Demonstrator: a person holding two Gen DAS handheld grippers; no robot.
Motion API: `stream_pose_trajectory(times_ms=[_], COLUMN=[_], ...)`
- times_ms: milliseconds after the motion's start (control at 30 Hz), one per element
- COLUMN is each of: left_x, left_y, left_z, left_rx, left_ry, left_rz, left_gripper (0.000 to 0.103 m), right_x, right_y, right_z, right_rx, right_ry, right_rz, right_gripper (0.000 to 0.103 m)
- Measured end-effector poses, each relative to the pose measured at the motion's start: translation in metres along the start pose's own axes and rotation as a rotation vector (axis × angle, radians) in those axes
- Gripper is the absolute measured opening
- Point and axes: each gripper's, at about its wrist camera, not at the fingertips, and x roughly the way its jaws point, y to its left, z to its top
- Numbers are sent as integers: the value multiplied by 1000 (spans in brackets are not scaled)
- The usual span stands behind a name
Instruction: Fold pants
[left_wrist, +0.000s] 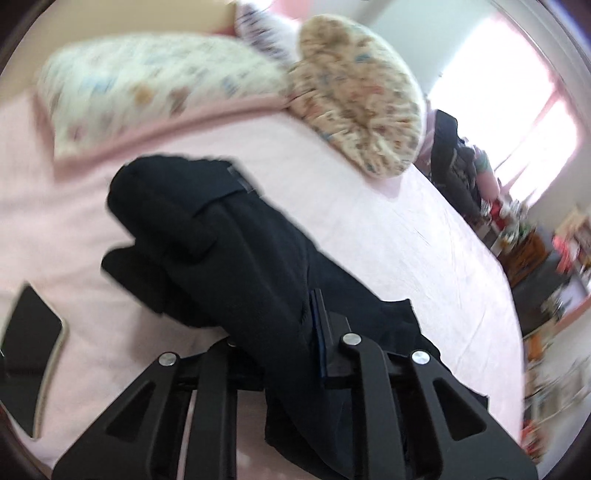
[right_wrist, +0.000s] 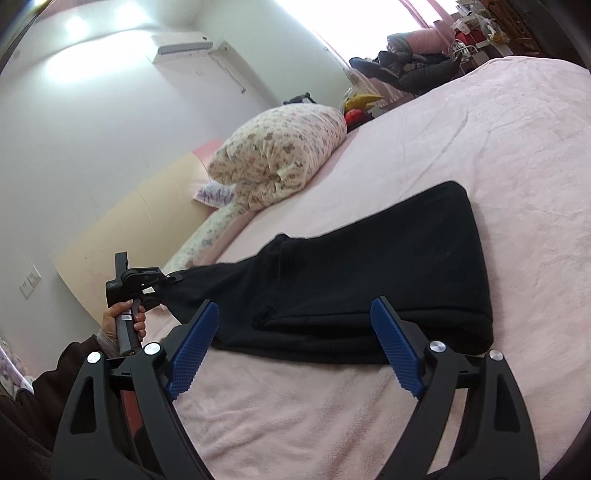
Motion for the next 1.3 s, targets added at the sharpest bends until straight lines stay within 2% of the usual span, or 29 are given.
stream_pose_trajectory(times_ms=[233,433,567,633,733,900,1000,1033,1067,1167,1300], left_x=[-24,-45,-50,-48,-33,11,24,25,24,23,6], left_y=[-82,-171,-236,-272,-305,-326,-329,-329,-328,-326,-326], left_z=[-11,-47,-97,-136,-190,-272,-304,-310,-310,-291,-279], left_rx=[191,403,583,688,777,903,991,1003,987,907,878], left_ry=[-67,-113,-123,-117,-71,52,56,34,20,50,3], left_rz=[48,42,27,15,-13,-11,14,31,27,-17,-40], left_gripper=[16,16,16,16,16,16,16,16,16,16,16], right_x=[-26,-67,-87,-94,-101,-114,-116,-115,-113,-110,-109], right_y=[-6,-20,-39,-47,-48,-63,-71,-72,-72,-71,-69], right_z=[13,31,38,40,42,45,47,48,49,49,49], right_rx=[60,136,231,270,277,326,357,360,364,361,348], right_ry=[-92,-232,-304,-330,-361,-398,-400,-396,-390,-375,-372], right_rz=[35,58,67,78,65,28,14,13,14,16,3], right_gripper=[87,87,87,87,87,87,87,87,87,87,87])
